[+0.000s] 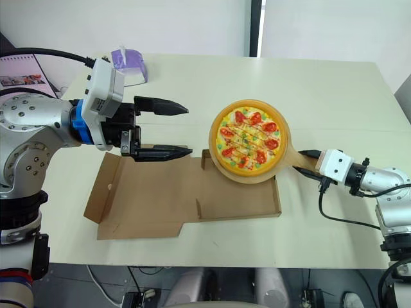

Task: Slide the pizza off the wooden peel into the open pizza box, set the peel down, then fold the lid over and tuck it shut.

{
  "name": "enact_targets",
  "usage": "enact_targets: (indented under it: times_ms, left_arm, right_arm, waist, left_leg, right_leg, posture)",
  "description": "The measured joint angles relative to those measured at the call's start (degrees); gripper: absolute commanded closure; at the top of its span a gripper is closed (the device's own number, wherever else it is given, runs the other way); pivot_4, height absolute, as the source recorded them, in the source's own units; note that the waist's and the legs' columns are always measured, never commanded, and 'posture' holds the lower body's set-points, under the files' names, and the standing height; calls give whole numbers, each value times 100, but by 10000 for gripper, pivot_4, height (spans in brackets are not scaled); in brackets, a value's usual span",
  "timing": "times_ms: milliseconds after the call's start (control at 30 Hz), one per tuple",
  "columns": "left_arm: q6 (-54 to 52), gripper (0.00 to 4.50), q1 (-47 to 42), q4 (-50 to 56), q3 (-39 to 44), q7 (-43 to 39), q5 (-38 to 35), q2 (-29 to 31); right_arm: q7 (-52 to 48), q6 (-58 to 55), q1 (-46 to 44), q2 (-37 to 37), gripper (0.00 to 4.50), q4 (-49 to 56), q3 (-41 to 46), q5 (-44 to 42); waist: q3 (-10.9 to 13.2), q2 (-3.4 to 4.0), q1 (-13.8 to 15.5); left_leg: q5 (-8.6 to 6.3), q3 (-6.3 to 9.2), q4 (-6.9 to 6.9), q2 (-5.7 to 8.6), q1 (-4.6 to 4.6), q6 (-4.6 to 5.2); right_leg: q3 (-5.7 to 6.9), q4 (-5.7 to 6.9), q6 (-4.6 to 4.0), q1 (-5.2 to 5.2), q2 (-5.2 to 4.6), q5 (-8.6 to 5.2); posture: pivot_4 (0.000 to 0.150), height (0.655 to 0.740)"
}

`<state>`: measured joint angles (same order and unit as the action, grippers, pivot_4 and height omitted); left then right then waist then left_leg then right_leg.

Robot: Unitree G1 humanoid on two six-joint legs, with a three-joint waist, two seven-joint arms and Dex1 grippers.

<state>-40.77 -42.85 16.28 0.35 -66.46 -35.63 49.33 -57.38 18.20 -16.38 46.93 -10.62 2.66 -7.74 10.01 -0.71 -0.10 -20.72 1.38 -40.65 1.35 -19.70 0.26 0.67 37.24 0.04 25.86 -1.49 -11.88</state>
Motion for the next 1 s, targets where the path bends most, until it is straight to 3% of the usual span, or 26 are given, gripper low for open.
enact_targets:
  times_ms: [667,1000]
  left_arm:
    - [7,0,-7,-15,0,-44,55,0]
    - [23,0,-8,-22,0,-46,59,0]
  right_arm:
    - [37,120,-117,-53,29202,-101,1,33]
    - [214,302,-729,-261,29202,-618,-90,286]
  waist:
    - [0,0,0]
    - [0,0,-4]
  left_leg:
    - [0,0,-8,0,0,1]
    - [0,0,-9,-1,0,1]
  right_leg:
    - [-1,6,-1,-1,1,1]
    - [-1,6,-1,-1,1,1]
  posture:
    - [1500,7400]
    - [1500,7400]
